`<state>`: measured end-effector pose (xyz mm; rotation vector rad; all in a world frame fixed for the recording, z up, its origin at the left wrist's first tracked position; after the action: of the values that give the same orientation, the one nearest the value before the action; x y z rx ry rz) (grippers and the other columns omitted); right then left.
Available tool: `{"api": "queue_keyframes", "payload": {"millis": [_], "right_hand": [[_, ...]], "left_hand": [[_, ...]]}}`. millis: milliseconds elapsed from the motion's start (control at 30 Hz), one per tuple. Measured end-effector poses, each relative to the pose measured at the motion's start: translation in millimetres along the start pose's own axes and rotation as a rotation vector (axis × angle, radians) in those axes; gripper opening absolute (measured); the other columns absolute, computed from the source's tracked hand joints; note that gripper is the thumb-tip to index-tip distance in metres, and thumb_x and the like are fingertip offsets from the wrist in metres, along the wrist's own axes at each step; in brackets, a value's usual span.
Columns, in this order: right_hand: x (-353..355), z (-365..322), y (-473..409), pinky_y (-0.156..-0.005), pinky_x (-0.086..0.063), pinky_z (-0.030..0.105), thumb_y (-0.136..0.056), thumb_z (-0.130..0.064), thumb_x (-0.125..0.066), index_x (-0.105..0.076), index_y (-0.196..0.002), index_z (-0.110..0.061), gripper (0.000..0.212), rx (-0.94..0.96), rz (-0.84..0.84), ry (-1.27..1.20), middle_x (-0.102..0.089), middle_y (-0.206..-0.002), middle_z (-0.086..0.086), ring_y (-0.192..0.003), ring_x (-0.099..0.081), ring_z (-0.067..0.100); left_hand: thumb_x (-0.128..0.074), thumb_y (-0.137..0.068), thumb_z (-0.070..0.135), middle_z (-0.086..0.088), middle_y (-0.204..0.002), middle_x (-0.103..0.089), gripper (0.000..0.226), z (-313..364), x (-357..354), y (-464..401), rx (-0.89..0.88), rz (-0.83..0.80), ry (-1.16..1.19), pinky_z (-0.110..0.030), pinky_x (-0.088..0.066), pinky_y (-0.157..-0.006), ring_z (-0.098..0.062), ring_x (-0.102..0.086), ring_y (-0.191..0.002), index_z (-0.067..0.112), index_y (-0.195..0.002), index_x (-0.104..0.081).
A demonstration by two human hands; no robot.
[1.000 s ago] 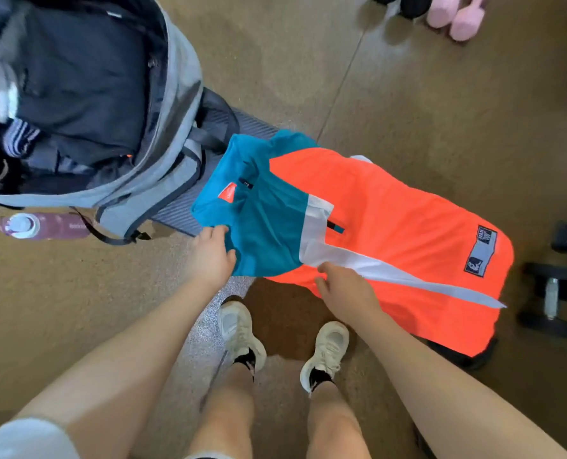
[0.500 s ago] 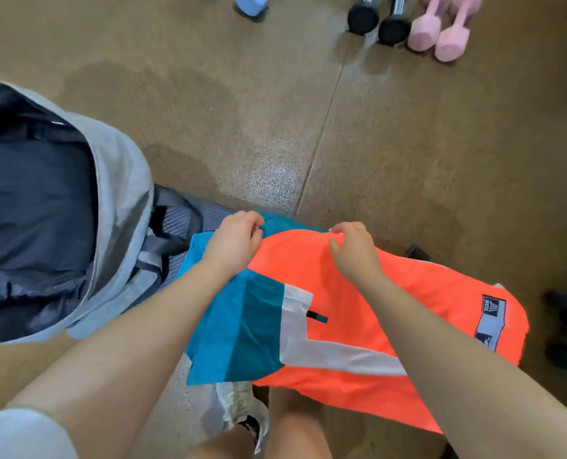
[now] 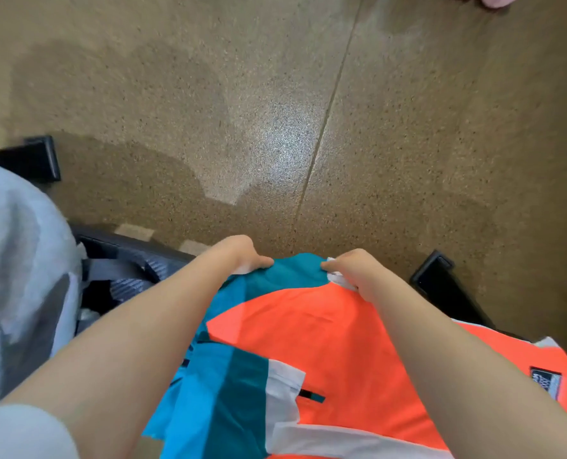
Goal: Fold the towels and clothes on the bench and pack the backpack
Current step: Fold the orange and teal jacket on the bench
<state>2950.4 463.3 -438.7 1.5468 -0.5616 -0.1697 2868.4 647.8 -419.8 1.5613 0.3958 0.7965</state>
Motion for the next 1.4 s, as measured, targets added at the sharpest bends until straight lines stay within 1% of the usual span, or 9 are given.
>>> {"api": "queue_keyframes", "payload": {"millis": [200,367,467,567,700,800,967,1200,1400], "right_hand": [[18,-12,17,-0.077,-0.046,0.039,-0.086,-0.011,-0.055,-0.058,-0.091,-0.005,0.008,0.101,-0.216,-0.685,-0.056,-0.095,0.025,-0.084,-0.057,0.033],[37,-11,53,-0.106,-0.038,0.047,-0.076,-0.021,-0.067,-0.044,-0.133,0.001,0.066,0.22,-0.354,-0.923,-0.055,-0.13,0.02,-0.121,-0.052,0.035],[38,-9,90,-0.097,-0.048,0.042,-0.066,-0.022,-0.076,-0.05,-0.129,0.001,0.072,0.327,-0.447,-1.025,-0.061,-0.123,0.019,-0.112,-0.06,0.031],[33,-3,132,-0.078,-0.057,0.032,-0.082,0.0,-0.051,-0.054,-0.117,-0.002,0.035,0.527,-0.329,-1.075,-0.072,-0.097,0.007,-0.088,-0.069,0.02],[6,32,185,-0.075,-0.05,0.017,-0.081,0.016,-0.054,-0.06,-0.095,-0.016,0.036,0.787,-0.021,-0.772,-0.072,-0.081,-0.013,-0.078,-0.065,-0.002],[-25,80,195,-0.073,-0.043,0.012,-0.072,0.005,-0.06,-0.059,-0.082,-0.022,0.029,1.063,0.308,-0.14,-0.065,-0.081,-0.008,-0.077,-0.058,-0.007],[-76,156,174,-0.089,-0.041,0.033,-0.07,-0.005,-0.045,-0.07,-0.094,-0.025,0.04,0.863,0.29,0.832,-0.065,-0.113,-0.005,-0.107,-0.057,0.026],[-101,128,157,-0.09,-0.039,0.033,-0.087,-0.006,-0.049,-0.063,-0.107,-0.004,0.024,0.763,0.444,0.223,-0.063,-0.11,0.014,-0.103,-0.056,0.03],[-106,113,138,-0.097,-0.037,0.037,-0.072,-0.047,-0.071,-0.05,-0.126,-0.019,0.064,0.741,0.495,0.703,-0.046,-0.126,0.006,-0.112,-0.045,0.03]], "left_hand": [[-0.054,-0.091,0.016,-0.005,-0.066,-0.062,0.022,8,16,21,-0.135,-0.099,0.922,-0.02,-0.04,-0.05,-0.015,-0.056,-0.056,0.013,-0.069,-0.055],[-0.052,-0.091,0.008,-0.004,-0.081,-0.064,0.009,11,29,58,-0.274,-0.182,1.432,-0.025,-0.049,-0.068,-0.013,-0.061,-0.068,0.016,-0.088,-0.053],[-0.051,-0.089,0.002,-0.004,-0.095,-0.068,0.021,9,29,85,-0.417,-0.216,1.479,-0.025,-0.053,-0.077,-0.013,-0.066,-0.079,0.013,-0.107,-0.055],[-0.05,-0.088,-0.003,-0.004,-0.088,-0.072,0.028,4,25,120,-0.504,-0.25,1.427,-0.025,-0.054,-0.078,-0.013,-0.069,-0.075,0.006,-0.112,-0.058],[-0.055,-0.084,-0.008,0.011,-0.07,-0.07,0.022,-16,-5,160,-0.648,0.059,0.953,-0.015,-0.049,-0.072,0.002,-0.061,-0.066,0.01,-0.094,-0.066],[-0.06,-0.076,-0.003,0.002,-0.074,-0.065,0.016,-43,-45,164,-0.763,0.471,0.499,-0.02,-0.043,-0.069,-0.008,-0.059,-0.07,0.009,-0.08,-0.07],[-0.044,-0.067,0.003,-0.011,-0.105,-0.06,0.035,-92,-129,150,-0.634,0.381,0.21,-0.026,-0.036,-0.095,-0.029,-0.054,-0.104,0.011,-0.09,-0.07],[-0.049,-0.089,0.002,-0.011,-0.105,-0.054,0.027,-91,-157,123,-0.478,0.577,0.574,-0.029,-0.038,-0.09,-0.023,-0.051,-0.089,0.002,-0.116,-0.053],[-0.054,-0.091,0.018,-0.014,-0.107,-0.063,0.029,-57,-134,101,-0.324,0.699,0.808,-0.034,-0.042,-0.093,-0.027,-0.059,-0.097,0.003,-0.115,-0.056]]}}
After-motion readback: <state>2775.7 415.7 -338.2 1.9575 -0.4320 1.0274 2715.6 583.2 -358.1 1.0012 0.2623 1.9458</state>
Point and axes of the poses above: each hand's wrist, its own y-axis away from the middle knuckle, its own x-axis out of the back of the hand, z = x × y, the point moved 1 cm from there along -y, towards the middle knuckle
